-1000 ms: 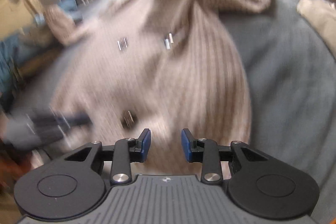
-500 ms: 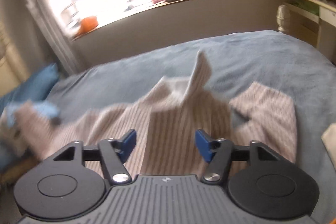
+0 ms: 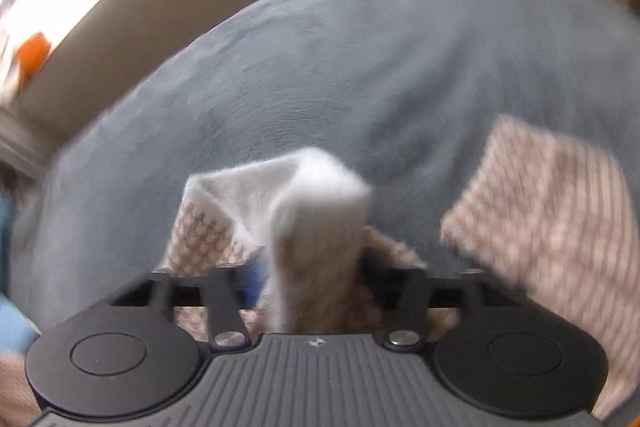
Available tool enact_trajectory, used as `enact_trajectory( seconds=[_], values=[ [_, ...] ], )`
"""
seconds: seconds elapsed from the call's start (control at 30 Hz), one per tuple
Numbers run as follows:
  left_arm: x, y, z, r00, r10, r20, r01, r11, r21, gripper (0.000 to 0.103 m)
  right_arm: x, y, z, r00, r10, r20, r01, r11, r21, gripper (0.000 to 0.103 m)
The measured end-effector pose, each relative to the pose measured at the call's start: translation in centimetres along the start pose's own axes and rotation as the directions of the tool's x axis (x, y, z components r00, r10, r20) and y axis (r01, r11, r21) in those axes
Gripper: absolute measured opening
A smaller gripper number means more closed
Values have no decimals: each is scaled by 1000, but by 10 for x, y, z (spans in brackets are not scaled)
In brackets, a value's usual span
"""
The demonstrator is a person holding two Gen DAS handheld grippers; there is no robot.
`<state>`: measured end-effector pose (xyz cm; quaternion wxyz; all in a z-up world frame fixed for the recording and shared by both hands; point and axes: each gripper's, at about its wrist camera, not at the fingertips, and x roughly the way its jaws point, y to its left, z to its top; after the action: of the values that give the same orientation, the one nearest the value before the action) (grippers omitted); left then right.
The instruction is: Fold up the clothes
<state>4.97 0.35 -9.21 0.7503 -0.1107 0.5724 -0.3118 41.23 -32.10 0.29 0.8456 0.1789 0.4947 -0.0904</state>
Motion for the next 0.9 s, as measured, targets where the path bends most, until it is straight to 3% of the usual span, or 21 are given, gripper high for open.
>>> enact_trajectory(
  seconds=[0.03,0.07,0.1,0.13,0.17,0.23,0.3,0.33,0.37,0.4,0.43,0.5,0.53,0.57,0.6,0.63,0.77,0.9],
  values=[
    [0,2,1,1000,-8,-11,8,1000,-9,10,0,14,-3,998,-55,22,57,988,-143,19],
    [0,3,3,1000,-16,-21,15,1000,-15,10,1,30,-8,990,-133,56,144,940,-309,18],
    [1,5,4,999,-22,-30,22,1000,-17,10,4,47,-16,971,-216,106,241,850,-469,18],
    [1,6,5,999,-28,-38,28,999,-18,10,11,65,-28,933,-309,183,353,699,-622,18],
    [2,7,6,998,-35,-47,34,999,-18,10,18,75,-38,896,-367,248,428,572,-699,18],
    [1,11,7,997,-45,-63,44,999,-21,10,24,82,-46,862,-407,304,485,482,-730,20],
    [2,13,9,996,-52,-78,51,998,-24,11,29,89,-54,823,-439,361,536,386,-751,36],
    [3,13,10,995,-56,-86,54,998,-25,11,25,89,-51,826,-443,350,538,430,-726,50],
    [3,14,11,994,-59,-91,57,998,-27,11,13,85,-41,856,-425,294,503,554,-663,65],
    [4,14,12,993,-63,-95,61,998,-30,11,2,79,-34,893,-388,231,444,665,-601,72],
    [4,15,12,993,-67,-98,64,997,-34,11,-6,73,-29,920,-351,176,388,741,-548,78],
    [3,17,11,992,-75,-98,71,996,-47,11,-11,64,-25,947,-307,92,313,825,-471,78],
    [2,18,10,993,-77,-94,72,996,-53,11,-10,61,-25,953,-297,61,292,847,-445,70],
    [0,19,9,993,-76,-91,71,996,-50,11,-9,61,-23,958,-283,39,271,860,-431,37],
    [0,18,9,993,-74,-89,70,997,-44,11,-7,64,-20,963,-270,28,255,866,-429,19],
    [1,17,10,994,-71,-89,68,997,-38,11,-9,68,-16,968,-251,29,239,876,-419,8],
    [2,18,9,993,-86,-82,82,995,-52,11,-11,91,-4,988,-142,59,153,912,-380,7],
    [0,23,6,992,-104,-72,99,993,-59,11,19,118,-16,992,-115,45,123,893,-432,8]
  ],
)
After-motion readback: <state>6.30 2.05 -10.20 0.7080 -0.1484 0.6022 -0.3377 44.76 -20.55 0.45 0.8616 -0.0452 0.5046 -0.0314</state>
